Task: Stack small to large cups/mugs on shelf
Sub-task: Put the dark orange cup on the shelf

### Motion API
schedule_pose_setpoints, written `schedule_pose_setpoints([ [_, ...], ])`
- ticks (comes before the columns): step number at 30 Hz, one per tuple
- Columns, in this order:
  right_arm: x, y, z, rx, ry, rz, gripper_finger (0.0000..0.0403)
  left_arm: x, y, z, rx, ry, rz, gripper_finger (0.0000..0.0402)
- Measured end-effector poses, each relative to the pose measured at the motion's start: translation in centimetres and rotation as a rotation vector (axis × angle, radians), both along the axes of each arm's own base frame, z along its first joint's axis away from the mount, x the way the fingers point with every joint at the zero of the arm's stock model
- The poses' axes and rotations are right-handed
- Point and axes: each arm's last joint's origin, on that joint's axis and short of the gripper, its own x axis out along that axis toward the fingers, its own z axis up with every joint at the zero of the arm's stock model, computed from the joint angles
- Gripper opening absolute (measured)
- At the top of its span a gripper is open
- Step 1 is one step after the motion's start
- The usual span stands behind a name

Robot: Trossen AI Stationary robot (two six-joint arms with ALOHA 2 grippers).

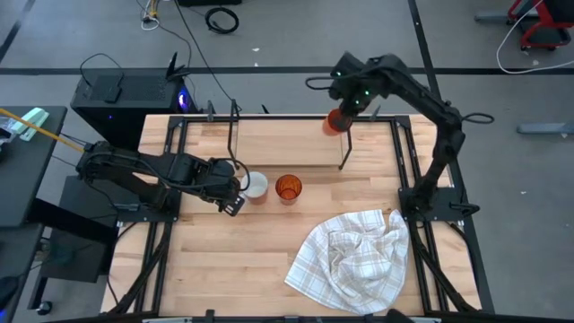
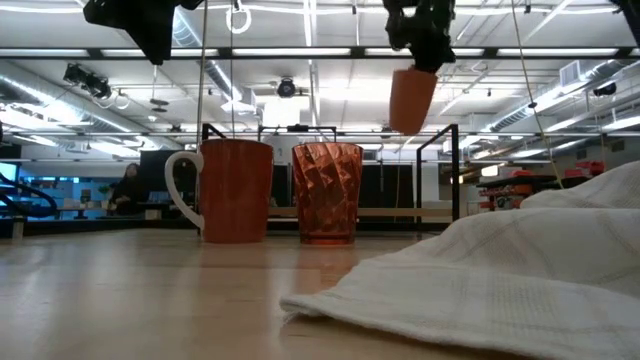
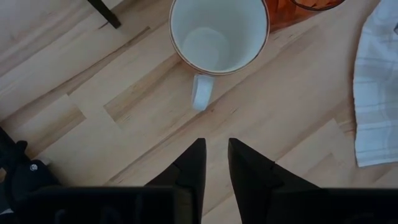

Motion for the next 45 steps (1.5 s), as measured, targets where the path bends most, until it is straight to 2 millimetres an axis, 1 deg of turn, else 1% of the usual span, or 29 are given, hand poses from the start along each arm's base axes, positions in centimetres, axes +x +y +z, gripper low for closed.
schedule_pose_setpoints([
  [3,0.3,-1.5,-1.1,0.018,0.037,0.041,0.0002,0.0,0.0,0.0,-0.001,-0.001,0.001,0.0079],
  [6,1.2,-2.7,-2.7,0.038,0.093,0.106,0.0002,0.1,0.0,0.0,-0.003,-0.010,0.001,0.0078],
  [10,2.8,-3.7,-4.8,0.060,0.168,0.230,0.0002,0.2,0.0,0.0,-0.005,-0.018,0.005,0.0073],
  [13,3.9,-4.3,-6.0,0.048,0.177,0.286,0.0002,0.2,0.0,0.1,-0.007,-0.021,0.009,0.0071],
  [17,4.5,-4.5,-6.7,0.031,0.210,0.396,0.0002,0.3,-0.1,0.1,-0.010,-0.032,0.009,0.0074],
  [21,4.6,-4.6,-6.8,0.001,0.237,0.470,0.0002,0.4,-0.1,0.1,-0.012,-0.044,0.009,0.0075],
  [27,5.0,-4.5,-6.8,-0.014,0.206,0.520,0.0002,0.4,-0.1,0.1,-0.012,-0.045,0.008,0.0067],
  [31,6.0,-4.2,-7.5,-0.012,0.201,0.579,0.0002,0.4,-0.1,0.1,-0.012,-0.045,0.008,0.0068],
  [37,7.0,-4.0,-8.6,0.010,0.225,0.613,0.0002,0.4,-0.1,0.1,-0.009,-0.043,-0.002,0.0070],
  [45,7.4,-5.1,-10.3,0.073,0.234,0.583,0.0002,0.4,-0.1,0.1,-0.010,-0.048,-0.002,0.0058],
])
